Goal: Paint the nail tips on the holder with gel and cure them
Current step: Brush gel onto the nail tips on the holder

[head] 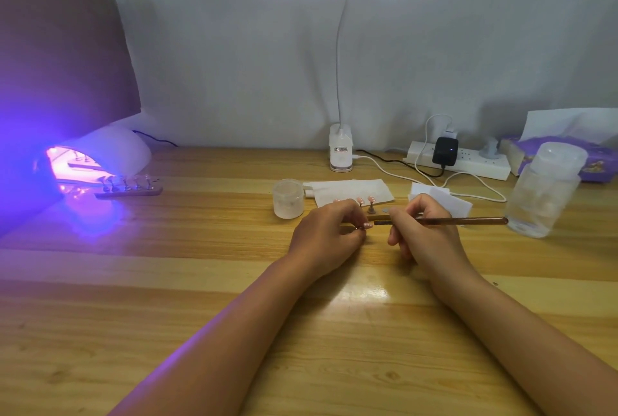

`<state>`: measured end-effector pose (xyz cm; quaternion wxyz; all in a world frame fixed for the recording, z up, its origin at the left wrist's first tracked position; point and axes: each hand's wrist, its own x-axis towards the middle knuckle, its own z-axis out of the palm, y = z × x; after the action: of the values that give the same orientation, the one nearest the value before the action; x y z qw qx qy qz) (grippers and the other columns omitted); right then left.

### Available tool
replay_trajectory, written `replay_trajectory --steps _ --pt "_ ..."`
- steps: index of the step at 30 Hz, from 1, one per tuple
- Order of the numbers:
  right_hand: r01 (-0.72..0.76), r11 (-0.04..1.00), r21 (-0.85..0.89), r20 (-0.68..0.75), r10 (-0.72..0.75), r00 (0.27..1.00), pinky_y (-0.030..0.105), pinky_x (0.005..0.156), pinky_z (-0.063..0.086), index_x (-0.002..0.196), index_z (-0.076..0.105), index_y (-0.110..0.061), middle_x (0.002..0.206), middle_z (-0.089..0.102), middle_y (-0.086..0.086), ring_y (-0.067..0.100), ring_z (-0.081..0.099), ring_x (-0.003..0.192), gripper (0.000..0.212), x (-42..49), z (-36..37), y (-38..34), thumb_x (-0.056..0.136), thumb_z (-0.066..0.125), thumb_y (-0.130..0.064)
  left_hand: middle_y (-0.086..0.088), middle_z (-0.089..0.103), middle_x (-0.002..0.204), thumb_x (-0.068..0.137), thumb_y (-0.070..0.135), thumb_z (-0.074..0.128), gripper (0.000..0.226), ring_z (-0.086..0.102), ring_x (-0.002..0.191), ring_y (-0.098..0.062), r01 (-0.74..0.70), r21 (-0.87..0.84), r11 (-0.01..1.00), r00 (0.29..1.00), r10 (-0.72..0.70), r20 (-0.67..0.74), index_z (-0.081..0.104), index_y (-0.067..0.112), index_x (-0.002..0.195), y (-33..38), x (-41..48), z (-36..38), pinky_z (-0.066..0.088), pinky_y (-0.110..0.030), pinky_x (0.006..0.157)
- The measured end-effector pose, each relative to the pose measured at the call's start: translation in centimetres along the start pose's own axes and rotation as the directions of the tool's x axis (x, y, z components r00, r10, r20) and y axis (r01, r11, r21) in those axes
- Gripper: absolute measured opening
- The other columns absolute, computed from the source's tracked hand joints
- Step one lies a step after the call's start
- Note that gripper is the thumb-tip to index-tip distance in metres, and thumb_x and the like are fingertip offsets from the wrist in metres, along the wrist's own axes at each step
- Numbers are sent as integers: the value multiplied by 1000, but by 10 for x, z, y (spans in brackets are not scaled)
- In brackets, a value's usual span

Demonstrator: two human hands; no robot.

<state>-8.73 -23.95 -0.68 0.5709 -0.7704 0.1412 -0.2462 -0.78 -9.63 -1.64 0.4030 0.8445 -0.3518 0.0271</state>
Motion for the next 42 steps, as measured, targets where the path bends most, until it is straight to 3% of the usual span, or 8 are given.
replay_trajectory --steps 8,14,22,28,33,36,38,42 --pt "42 998 -44 88 -38 995 25 52 43 87 55 -10 62 69 0 3 51 48 24 -1 2 -1 95 59 -32 10 69 106 89 21 68 12 64 104 -9 -6 10 1000 1000 6 1 66 29 98 -3 1 1 53 -36 84" --pt "29 999 -46 32 -27 999 30 57 43 85 56 -9 61 69 2 6 54 50 21 -1 2 1 94 61 -28 14 69 103 89 21 68 17 62 96 -8 -13 17 1000 1000 13 -6 61 37 90 -2 1 2 45 -27 73" --pt "19 999 28 8 -19 1000 16 41 41 87 55 -7 59 66 2 4 51 43 19 1 0 2 94 62 -24 12 71 102 90 20 68 15 65 101 -6 -15 -25 1000 1000 15 -9 64 34 91 -3 1 2 54 -38 84" --pt "49 999 -15 101 -48 994 17 45 43 86 54 -11 63 70 0 4 52 47 21 0 1 2 94 61 -29 10 71 103 89 20 68 12 66 101 -8 -8 -19 1000 1000 7 -14 70 26 99 -4 1 2 54 -40 86" --pt "21 998 -62 -46 -24 999 26 57 38 79 55 -13 56 64 0 -2 53 46 19 2 1 4 92 63 -24 12 70 104 90 21 68 13 64 100 -7 -5 -29 1000 1000 5 -9 66 34 92 -3 2 2 54 -39 87" --pt "94 994 -56 -117 -100 988 25 53 41 84 53 -15 64 66 1 -3 54 49 17 0 2 1 94 60 -26 15 70 102 90 22 67 14 61 87 3 -9 -36 999 999 8 -32 65 36 89 -5 1 2 51 -32 79" --pt "175 983 -62 -171 -184 968 18 45 44 91 51 -18 75 68 -1 -4 56 52 16 -2 0 -1 96 57 -32 16 70 100 90 23 67 13 55 73 10 -15 -47 999 999 13 -48 66 36 90 -5 1 3 46 -27 73" --pt "288 948 -135 -145 -306 941 13 46 43 105 54 -16 84 70 -3 -2 56 53 12 0 -4 2 101 49 -26 17 68 97 92 22 68 13 59 80 0 -106 -118 987 991 95 -94 63 33 88 1 -1 3 38 -11 62"
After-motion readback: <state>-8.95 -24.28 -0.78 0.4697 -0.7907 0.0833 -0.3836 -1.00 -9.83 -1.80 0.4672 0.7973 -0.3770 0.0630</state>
